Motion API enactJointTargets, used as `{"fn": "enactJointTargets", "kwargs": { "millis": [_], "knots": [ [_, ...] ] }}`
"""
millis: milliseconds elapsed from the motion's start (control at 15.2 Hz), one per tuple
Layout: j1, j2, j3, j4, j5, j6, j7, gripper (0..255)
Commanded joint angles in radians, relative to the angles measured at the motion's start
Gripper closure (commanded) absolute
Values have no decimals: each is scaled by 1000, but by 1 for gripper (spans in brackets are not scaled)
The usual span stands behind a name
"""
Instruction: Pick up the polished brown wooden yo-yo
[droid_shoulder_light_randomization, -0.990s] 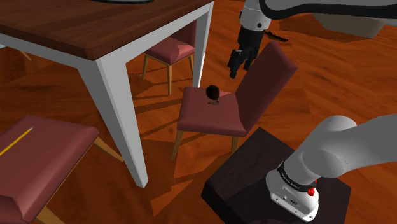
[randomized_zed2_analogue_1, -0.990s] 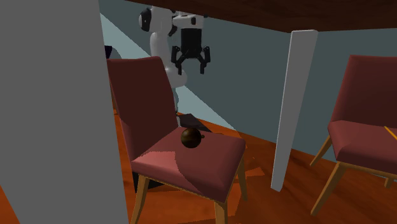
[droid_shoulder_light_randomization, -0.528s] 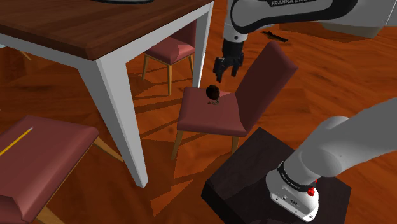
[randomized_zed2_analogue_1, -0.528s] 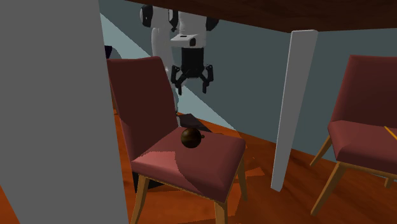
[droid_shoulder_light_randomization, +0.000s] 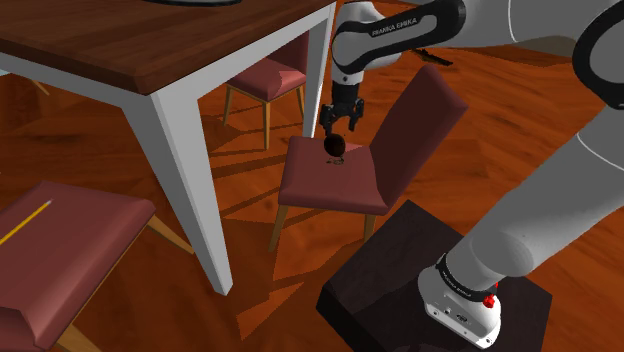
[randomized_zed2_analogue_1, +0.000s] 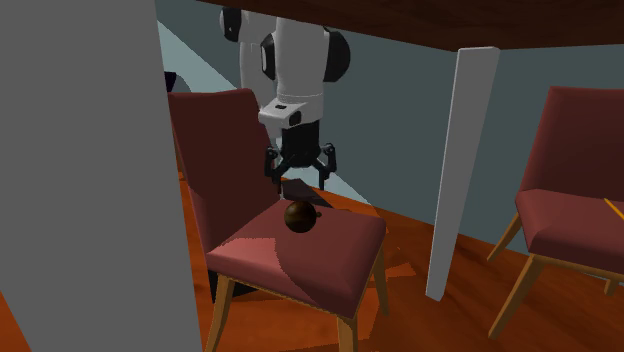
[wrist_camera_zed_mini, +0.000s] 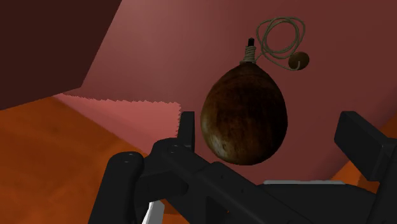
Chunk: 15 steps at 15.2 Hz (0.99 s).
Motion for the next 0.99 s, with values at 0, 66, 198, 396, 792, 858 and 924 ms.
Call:
{"fn": "enactJointTargets", "kwargs": {
  "millis": [0, 66, 198, 396, 792, 858, 924],
  "knots": [
    [-5, 42, -5, 4, 1, 30, 5, 0],
    [-5, 47, -5, -4, 1, 43, 5, 0],
    [-5, 59, -4, -19, 2, 70, 4, 0],
    [-4, 78, -4, -39, 2, 109, 4, 0],
    [-5, 82, -5, -42, 2, 116, 3, 255],
    [-5, 82, -5, -42, 2, 116, 3, 255],
    [-5, 82, -4, -42, 2, 116, 3, 255]
  ]
}}
